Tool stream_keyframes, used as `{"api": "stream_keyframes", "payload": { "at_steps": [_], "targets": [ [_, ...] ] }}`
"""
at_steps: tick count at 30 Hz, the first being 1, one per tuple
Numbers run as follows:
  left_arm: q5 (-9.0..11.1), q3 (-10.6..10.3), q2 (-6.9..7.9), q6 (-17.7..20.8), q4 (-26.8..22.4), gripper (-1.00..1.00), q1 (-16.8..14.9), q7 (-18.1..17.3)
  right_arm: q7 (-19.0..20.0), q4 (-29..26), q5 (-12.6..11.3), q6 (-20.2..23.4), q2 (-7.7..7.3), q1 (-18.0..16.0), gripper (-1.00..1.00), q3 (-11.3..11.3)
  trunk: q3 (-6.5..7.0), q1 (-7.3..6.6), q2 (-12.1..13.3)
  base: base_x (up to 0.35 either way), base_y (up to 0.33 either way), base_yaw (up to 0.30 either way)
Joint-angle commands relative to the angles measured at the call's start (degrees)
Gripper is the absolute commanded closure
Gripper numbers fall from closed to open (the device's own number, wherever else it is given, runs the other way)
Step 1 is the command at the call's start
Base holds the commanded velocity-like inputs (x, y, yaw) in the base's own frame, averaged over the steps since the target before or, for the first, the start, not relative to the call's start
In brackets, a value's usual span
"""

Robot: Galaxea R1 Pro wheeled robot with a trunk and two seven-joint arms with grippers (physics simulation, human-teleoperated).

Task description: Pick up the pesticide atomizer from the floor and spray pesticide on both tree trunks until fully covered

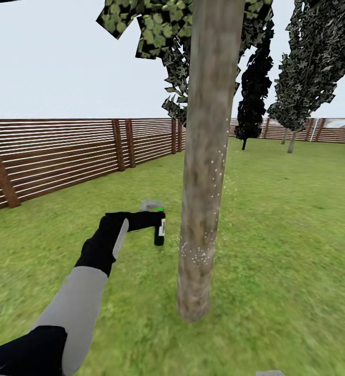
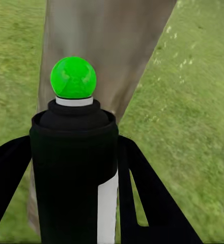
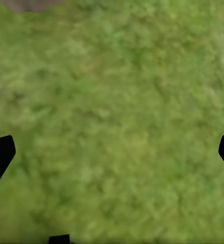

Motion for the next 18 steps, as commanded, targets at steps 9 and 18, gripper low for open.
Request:
{"api": "stream_keyframes", "payload": {
  "at_steps": [9,18],
  "targets": [
    [6.23,-0.71,0.0,14.87,-4.76,1.0,-12.15,0.39,0.0,0.0,0.0,0.0,0.0,0.36,-1.0,0.0,0.0,0.0,0.01,0.0,0.0,0.0],
    [10.35,-0.63,0.0,15.8,2.85,1.0,-29.09,0.42,0.01,0.0,0.0,0.0,0.0,0.41,-1.0,0.0,0.0,0.0,0.01,0.0,0.0,0.0]
  ]
}}
